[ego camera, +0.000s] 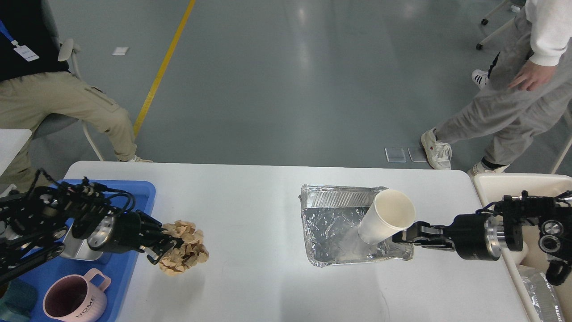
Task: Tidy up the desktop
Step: 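Lift the brown bundle high with the left gripper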
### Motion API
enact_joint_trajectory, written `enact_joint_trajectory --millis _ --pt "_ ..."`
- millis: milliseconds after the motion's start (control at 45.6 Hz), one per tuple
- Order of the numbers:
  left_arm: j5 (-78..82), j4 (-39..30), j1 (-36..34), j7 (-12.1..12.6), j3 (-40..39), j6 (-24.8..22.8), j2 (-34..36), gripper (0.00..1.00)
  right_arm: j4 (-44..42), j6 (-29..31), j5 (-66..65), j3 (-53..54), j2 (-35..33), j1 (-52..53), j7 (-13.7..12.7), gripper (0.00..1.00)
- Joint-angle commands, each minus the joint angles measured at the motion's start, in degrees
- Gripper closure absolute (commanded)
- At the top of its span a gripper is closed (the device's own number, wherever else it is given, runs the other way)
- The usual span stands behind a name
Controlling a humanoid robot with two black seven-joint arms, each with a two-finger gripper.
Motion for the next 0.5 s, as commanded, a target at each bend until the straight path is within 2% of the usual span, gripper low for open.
enact_joint_trajectory --millis 0,110,263,351,417,482 --pt "-2.9 -3.8 3.3 0.4 -5.0 0.4 7.5 0.92 0.0 0.0 0.0 0.0 0.0 0.1 -0.1 1.00" --pt "-9.6 -3.9 6.0 0.7 -8.8 1.8 12.1 0.92 0.1 0.0 0.0 0.0 -0.3 -0.1 0.0 1.00" --pt "-25.3 -3.6 8.5 0.8 -11.1 8.6 17.1 0.91 0.1 0.0 0.0 0.0 -0.9 -0.4 0.0 1.00" --pt "-34.1 -3.7 8.8 1.8 -11.0 11.5 19.4 0.90 0.1 0.0 0.1 0.1 -0.9 -0.4 -0.1 1.00" --pt "-40.5 -4.1 9.2 3.4 -10.9 12.0 22.0 0.89 0.2 0.0 0.1 0.1 -1.0 -0.3 -0.1 1.00" --pt "-45.5 -4.5 9.3 3.9 -10.8 12.1 24.3 0.88 0.2 0.0 0.1 0.1 -1.0 -0.3 -0.1 1.00"
